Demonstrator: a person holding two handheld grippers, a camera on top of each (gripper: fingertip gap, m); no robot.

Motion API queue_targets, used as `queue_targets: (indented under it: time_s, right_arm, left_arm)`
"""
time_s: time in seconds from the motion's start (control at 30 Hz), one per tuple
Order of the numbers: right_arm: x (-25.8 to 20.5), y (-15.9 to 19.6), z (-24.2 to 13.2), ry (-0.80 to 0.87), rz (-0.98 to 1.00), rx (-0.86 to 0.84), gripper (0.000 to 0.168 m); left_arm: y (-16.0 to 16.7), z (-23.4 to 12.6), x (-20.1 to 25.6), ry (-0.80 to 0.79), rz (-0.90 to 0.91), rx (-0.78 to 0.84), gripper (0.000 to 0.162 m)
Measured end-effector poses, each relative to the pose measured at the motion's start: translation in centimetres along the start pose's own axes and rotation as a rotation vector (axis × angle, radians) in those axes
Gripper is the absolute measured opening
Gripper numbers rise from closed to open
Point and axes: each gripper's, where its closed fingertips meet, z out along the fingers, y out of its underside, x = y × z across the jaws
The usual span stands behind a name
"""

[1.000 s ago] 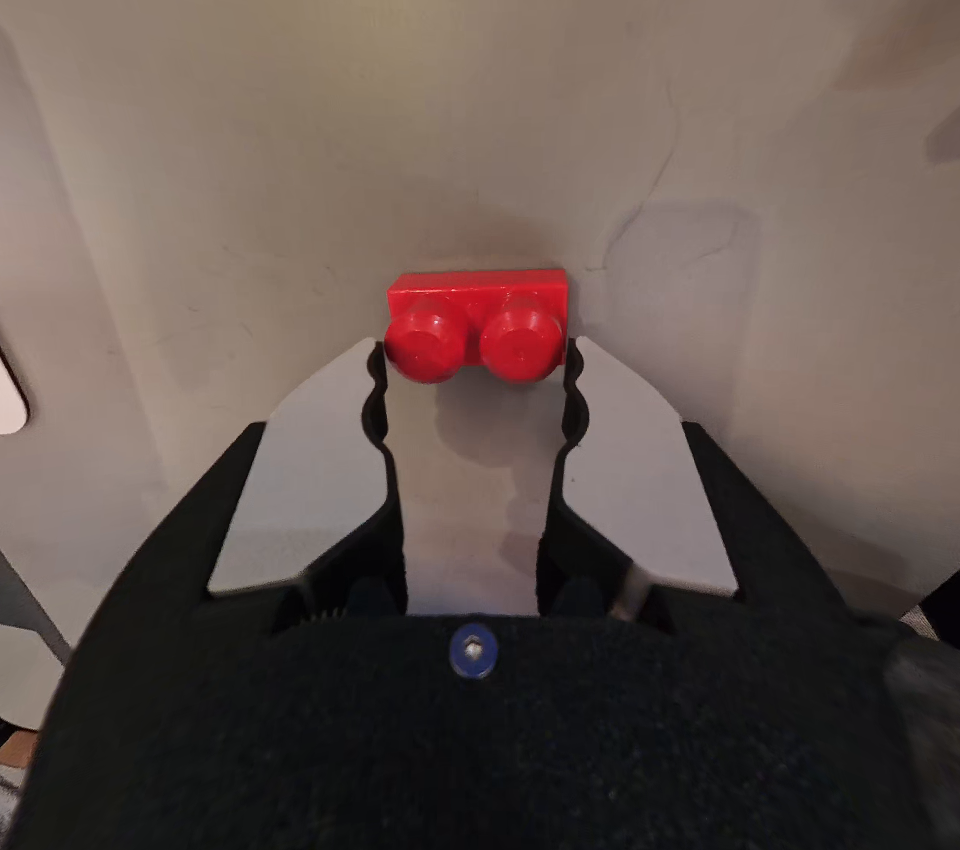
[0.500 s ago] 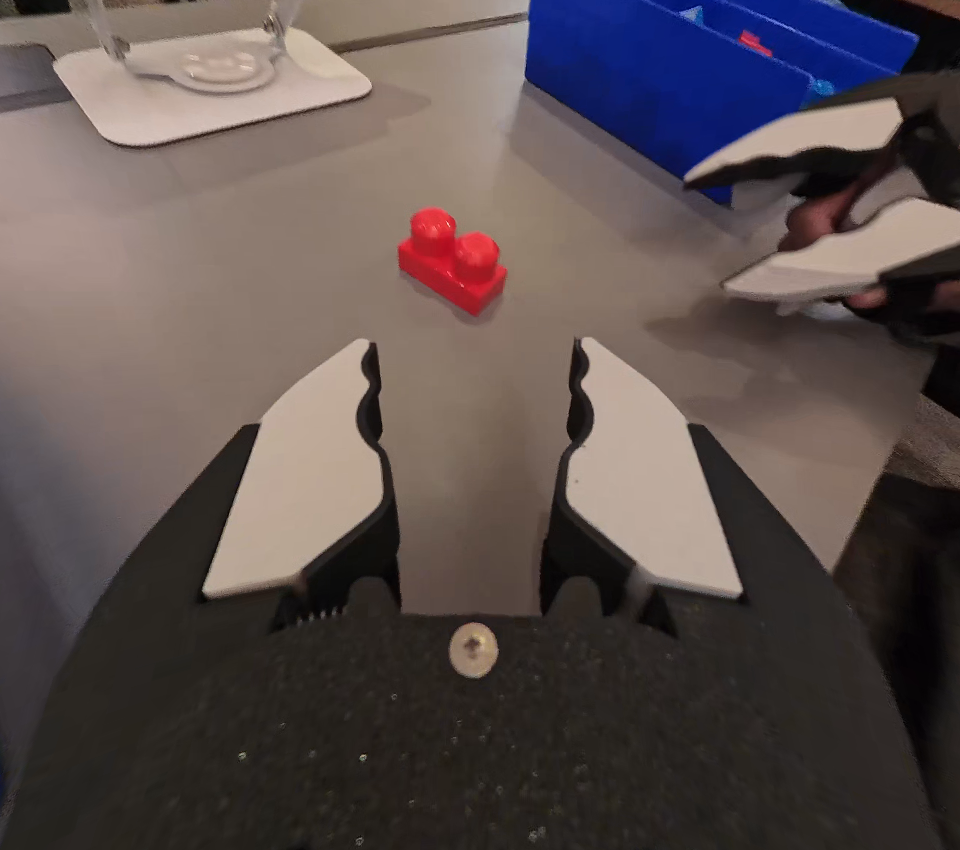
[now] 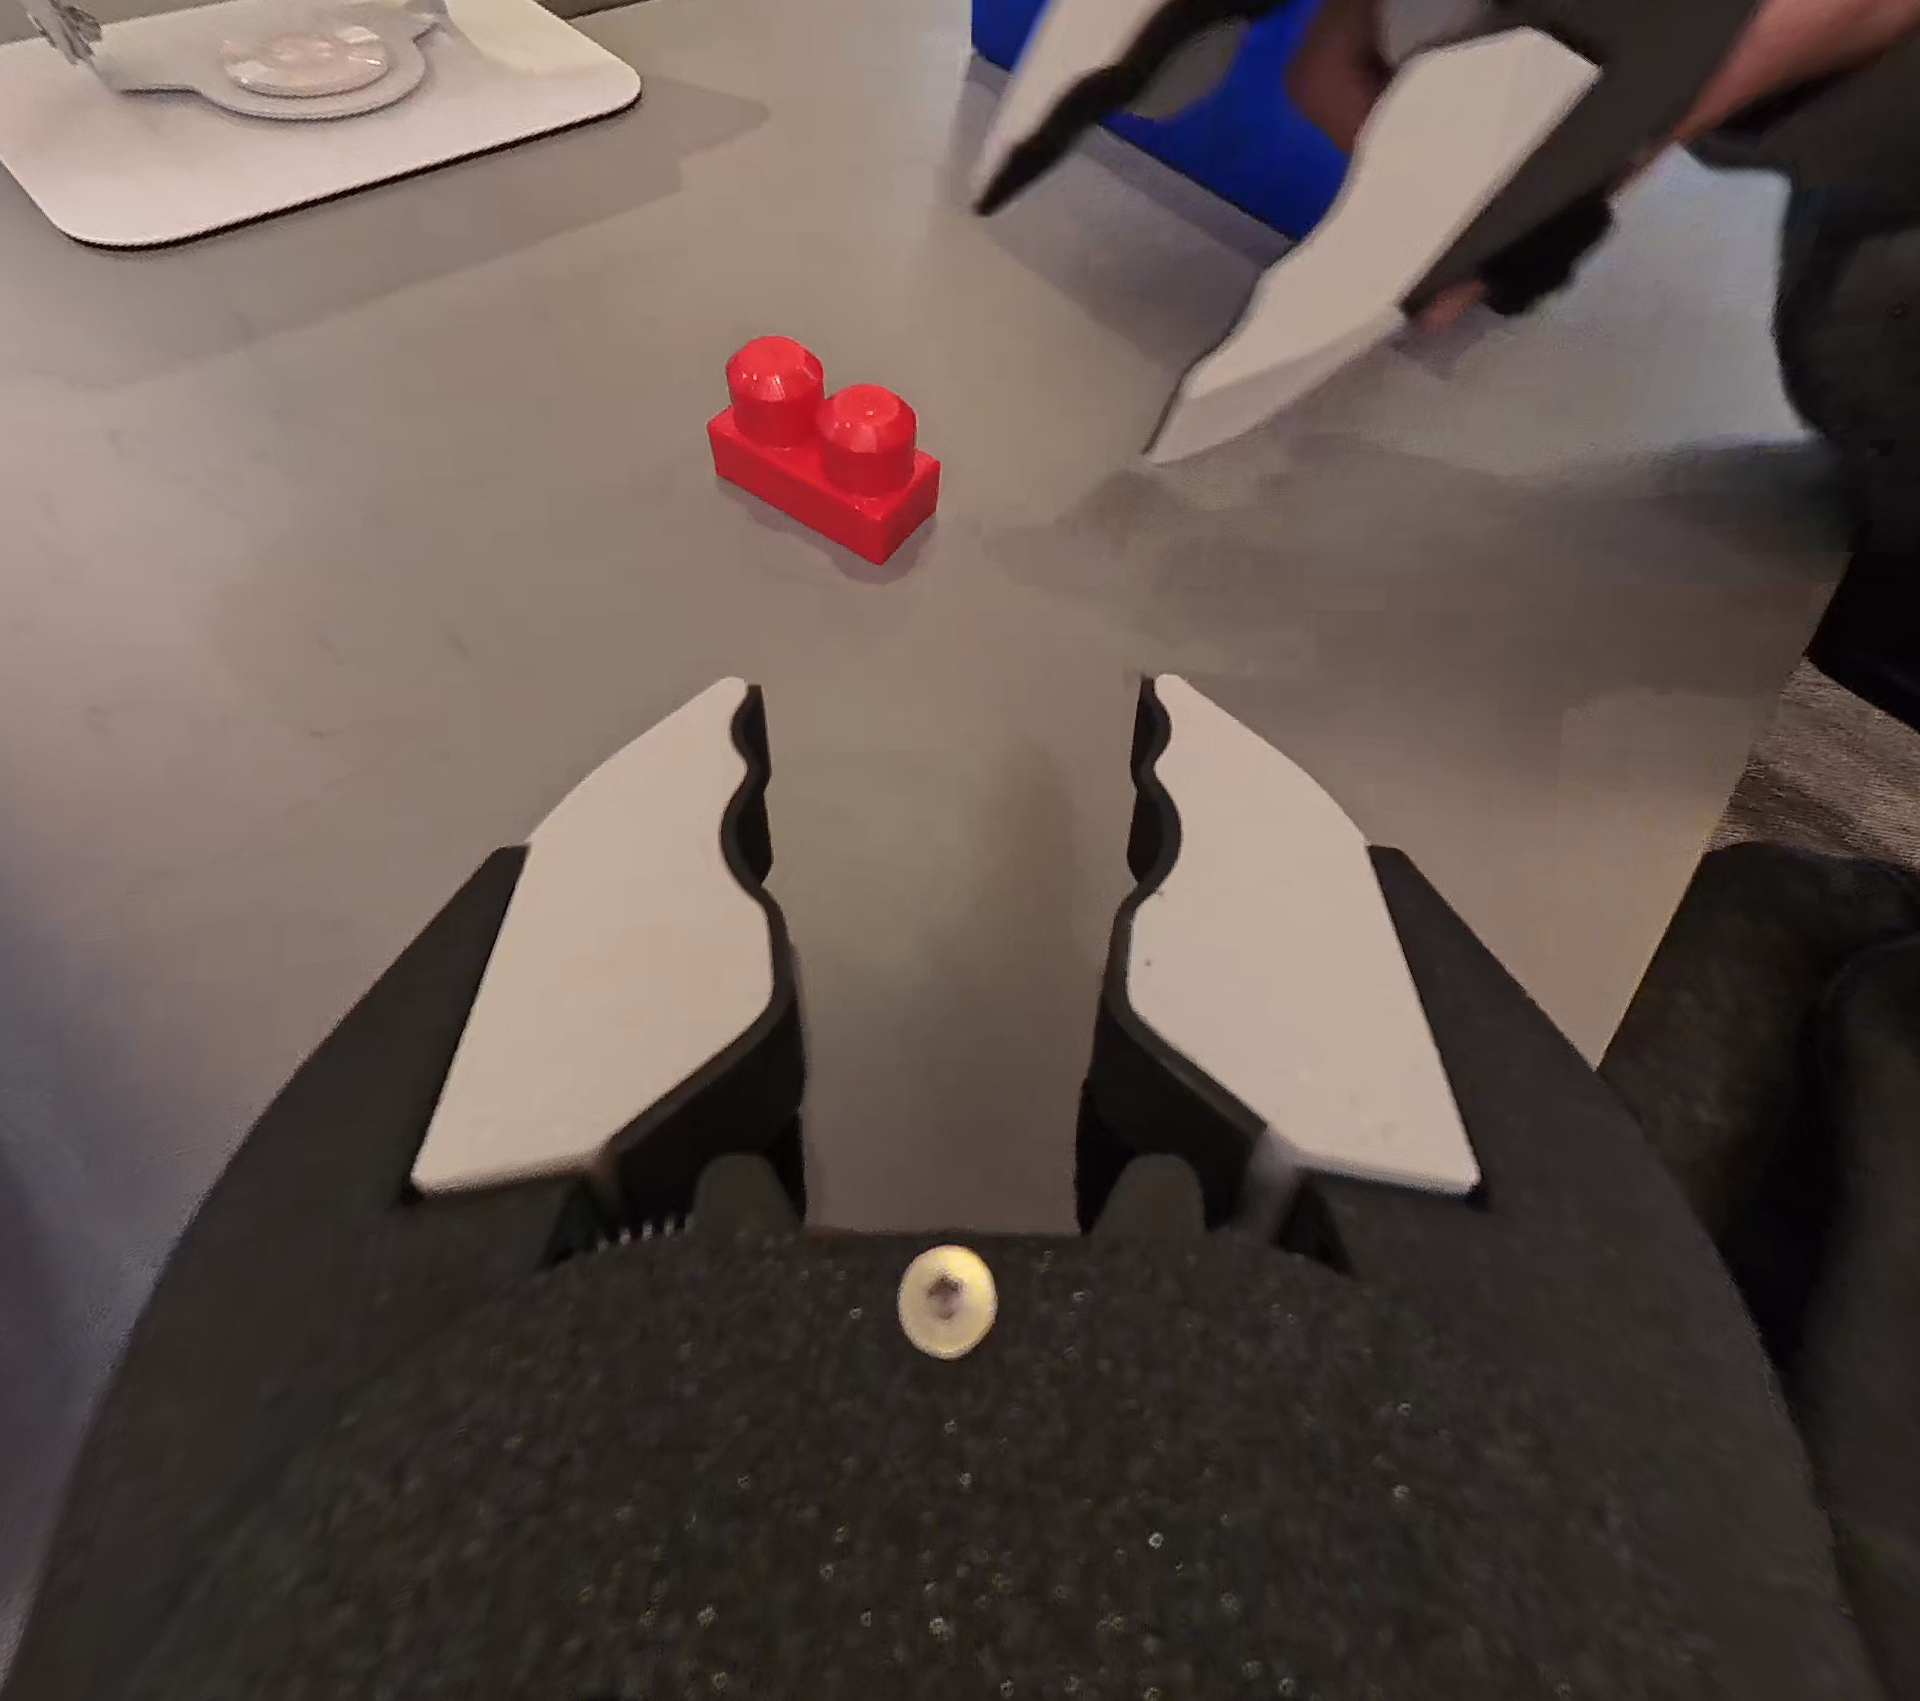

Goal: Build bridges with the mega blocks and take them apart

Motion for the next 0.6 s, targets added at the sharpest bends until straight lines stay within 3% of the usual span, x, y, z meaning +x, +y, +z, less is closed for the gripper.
queue_targets:
  time_s: [0.17,0.37,0.5,0.6]
  right_arm:
    - [2.8,-1.5,4.1,-0.146,-0.179,-0.228,0.074]
    - [2.7,0.2,6.8,-0.292,-0.241,-0.406,0.068]
    - [3.2,-1.2,3.5,-0.281,-0.226,-0.367,0.068]
    - [5.3,-3.2,-2.5,-0.158,-0.218,-0.278,0.068]
  left_arm:
    - [0.0,0.2,0.2,0.051,-0.007,-0.005,0.066]
    - [1.0,-0.1,0.9,0.077,0.023,-0.046,0.066]
    - [1.1,-0.6,1.0,0.064,0.06,-0.052,0.066]
    - [1.0,-0.8,1.1,0.066,0.06,-0.048,0.066]
